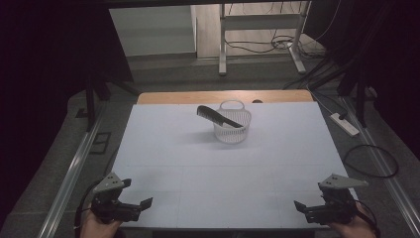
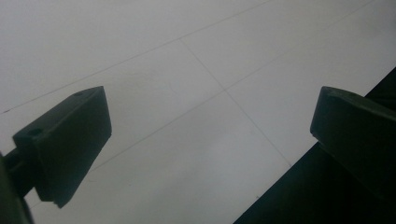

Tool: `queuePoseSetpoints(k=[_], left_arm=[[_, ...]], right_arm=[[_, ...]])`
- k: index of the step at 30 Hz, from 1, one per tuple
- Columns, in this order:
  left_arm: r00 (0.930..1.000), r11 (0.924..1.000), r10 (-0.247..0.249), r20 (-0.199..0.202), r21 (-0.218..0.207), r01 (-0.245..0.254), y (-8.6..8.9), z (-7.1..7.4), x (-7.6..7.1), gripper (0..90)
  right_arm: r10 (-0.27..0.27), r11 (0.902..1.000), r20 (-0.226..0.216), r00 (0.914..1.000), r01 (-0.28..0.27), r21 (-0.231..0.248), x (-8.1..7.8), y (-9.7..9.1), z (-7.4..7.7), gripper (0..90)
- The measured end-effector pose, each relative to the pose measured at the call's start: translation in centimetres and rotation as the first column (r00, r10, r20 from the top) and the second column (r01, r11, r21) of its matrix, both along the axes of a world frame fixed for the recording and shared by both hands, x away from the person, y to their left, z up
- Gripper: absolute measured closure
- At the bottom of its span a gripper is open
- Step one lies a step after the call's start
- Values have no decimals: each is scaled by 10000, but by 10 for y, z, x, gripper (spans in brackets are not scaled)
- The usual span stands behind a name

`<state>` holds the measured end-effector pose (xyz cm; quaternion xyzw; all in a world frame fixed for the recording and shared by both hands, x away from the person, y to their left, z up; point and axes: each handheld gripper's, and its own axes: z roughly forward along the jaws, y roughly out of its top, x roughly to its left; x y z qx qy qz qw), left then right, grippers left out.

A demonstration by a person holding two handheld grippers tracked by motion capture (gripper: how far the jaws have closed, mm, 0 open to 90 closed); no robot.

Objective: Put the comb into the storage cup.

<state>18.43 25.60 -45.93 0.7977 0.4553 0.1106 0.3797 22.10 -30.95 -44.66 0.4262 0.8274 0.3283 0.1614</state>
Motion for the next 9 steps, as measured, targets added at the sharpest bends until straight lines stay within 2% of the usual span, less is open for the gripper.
queuePoseSetpoints(k=[6,9], left_arm=[[9996,9993,-10,-265,379,20,-4,-1,3,0],[9995,9991,-8,-323,429,22,-6,-1,4,0]], right_arm=[[14,10000,-22,10000,-14,-46,0,0,0,1],[31,10000,-22,10000,-31,-76,0,0,0,1]])
